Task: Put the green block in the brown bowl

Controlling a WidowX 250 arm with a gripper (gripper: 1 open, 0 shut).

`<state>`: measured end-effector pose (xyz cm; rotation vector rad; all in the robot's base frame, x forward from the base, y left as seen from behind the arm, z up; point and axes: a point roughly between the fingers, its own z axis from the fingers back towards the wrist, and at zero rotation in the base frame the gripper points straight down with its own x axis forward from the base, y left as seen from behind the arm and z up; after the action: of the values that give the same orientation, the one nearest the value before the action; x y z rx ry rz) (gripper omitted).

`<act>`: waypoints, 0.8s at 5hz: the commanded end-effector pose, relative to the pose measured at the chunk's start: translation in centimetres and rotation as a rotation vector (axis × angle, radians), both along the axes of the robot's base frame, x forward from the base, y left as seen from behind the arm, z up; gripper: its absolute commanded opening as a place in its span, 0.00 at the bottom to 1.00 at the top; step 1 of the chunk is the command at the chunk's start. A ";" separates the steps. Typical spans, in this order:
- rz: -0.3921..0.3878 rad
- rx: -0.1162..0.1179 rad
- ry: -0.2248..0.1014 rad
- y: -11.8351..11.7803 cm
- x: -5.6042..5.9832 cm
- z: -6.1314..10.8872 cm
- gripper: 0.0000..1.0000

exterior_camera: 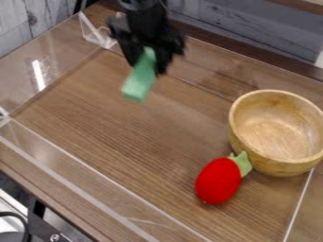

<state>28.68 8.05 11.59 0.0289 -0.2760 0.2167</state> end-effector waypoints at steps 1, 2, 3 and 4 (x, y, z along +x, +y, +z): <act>-0.102 0.021 -0.069 3.9 2.3 2.2 0.00; -0.154 0.021 -0.084 5.6 3.6 1.5 0.00; -0.156 0.016 -0.081 5.0 4.3 0.7 0.00; -0.165 0.007 -0.077 4.3 4.7 0.2 0.00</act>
<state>32.45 12.17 9.77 -0.0189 -0.2894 0.0624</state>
